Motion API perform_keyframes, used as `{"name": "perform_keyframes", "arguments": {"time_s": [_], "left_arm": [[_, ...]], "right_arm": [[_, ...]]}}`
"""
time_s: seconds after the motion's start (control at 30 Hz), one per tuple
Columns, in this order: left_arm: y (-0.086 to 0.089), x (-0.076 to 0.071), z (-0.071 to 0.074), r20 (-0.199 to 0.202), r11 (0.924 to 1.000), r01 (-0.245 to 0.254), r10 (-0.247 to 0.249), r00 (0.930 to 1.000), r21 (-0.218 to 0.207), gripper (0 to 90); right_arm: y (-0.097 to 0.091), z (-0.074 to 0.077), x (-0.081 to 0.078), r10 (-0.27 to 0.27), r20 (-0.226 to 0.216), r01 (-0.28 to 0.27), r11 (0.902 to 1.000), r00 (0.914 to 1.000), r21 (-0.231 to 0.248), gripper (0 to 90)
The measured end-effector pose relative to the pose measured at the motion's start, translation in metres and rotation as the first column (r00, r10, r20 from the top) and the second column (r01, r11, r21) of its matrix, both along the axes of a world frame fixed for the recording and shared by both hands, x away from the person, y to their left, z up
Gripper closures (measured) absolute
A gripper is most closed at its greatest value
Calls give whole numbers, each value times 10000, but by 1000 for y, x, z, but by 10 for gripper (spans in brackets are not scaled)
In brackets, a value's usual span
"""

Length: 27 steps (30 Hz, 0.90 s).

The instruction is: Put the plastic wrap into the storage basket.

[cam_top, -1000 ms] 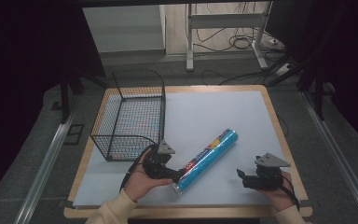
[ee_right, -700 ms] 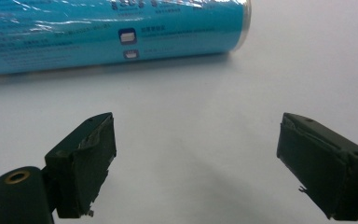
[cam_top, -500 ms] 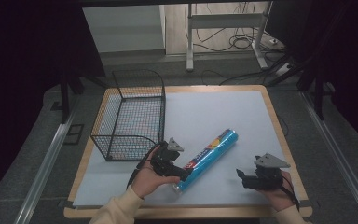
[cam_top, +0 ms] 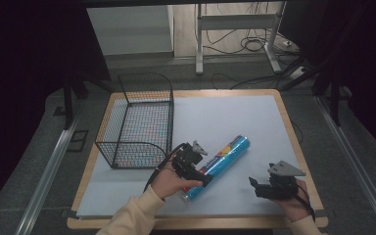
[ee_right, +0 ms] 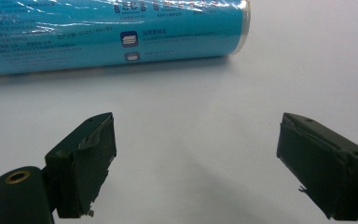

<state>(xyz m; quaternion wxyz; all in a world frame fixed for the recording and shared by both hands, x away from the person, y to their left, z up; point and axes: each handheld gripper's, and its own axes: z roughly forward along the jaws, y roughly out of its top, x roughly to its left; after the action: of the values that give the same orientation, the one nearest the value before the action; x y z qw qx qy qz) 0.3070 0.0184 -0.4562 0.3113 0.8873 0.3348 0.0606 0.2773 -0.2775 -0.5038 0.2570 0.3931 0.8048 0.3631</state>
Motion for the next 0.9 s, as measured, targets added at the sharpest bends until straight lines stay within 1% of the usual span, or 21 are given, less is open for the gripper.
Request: {"name": "perform_keyframes", "arguments": {"time_s": [0.07,0.1,0.13,0.2,0.33,0.37,0.4,0.47,0.63,0.7,0.73,0.8,0.9], "left_arm": [[-6,3,-1,-78,9999,43,-42,10000,123,149],[-6,3,-1,-78,9999,43,-42,10000,123,149],[-12,6,-2,-114,9999,-21,23,9999,170,151],[-16,10,-3,-156,9997,-34,38,9999,262,154],[-23,13,-3,-154,9994,-73,79,9999,349,159],[-27,15,-5,-185,9989,-55,64,9998,475,159],[-27,15,-5,-185,9989,-55,64,9998,475,160],[-32,17,-7,-234,9981,-25,40,9997,620,161],[-40,27,-15,-504,9956,-55,103,9987,938,169],[-41,29,-17,-551,9952,-63,118,9984,979,169],[-43,30,-19,-641,9947,-80,146,9978,1026,170],[-49,35,-24,-804,9915,31,75,9967,1300,170],[-52,38,-26,-902,9900,15,114,9959,1408,171]], "right_arm": [[-1,1,0,-27,0,27,10000,10000,26,122],[-1,1,0,-27,0,27,10000,10000,26,122],[-1,0,0,-53,-9,53,10000,10000,48,122],[-1,0,0,-50,-16,50,10000,10000,43,122],[0,0,0,-40,-21,40,10000,10000,35,122],[0,0,0,-34,-21,34,10000,10000,29,122],[0,0,0,-34,-21,34,10000,10000,29,122],[0,0,0,-24,-33,24,10000,10000,11,122],[0,-1,1,-38,-51,38,10000,10000,27,122],[0,-1,0,-30,-56,30,10000,10000,12,122],[0,-1,0,-17,-60,17,10000,10000,6,122],[0,-1,0,-17,-60,17,10000,10000,3,122],[0,-1,1,-16,-68,16,10000,10000,3,122]]}}
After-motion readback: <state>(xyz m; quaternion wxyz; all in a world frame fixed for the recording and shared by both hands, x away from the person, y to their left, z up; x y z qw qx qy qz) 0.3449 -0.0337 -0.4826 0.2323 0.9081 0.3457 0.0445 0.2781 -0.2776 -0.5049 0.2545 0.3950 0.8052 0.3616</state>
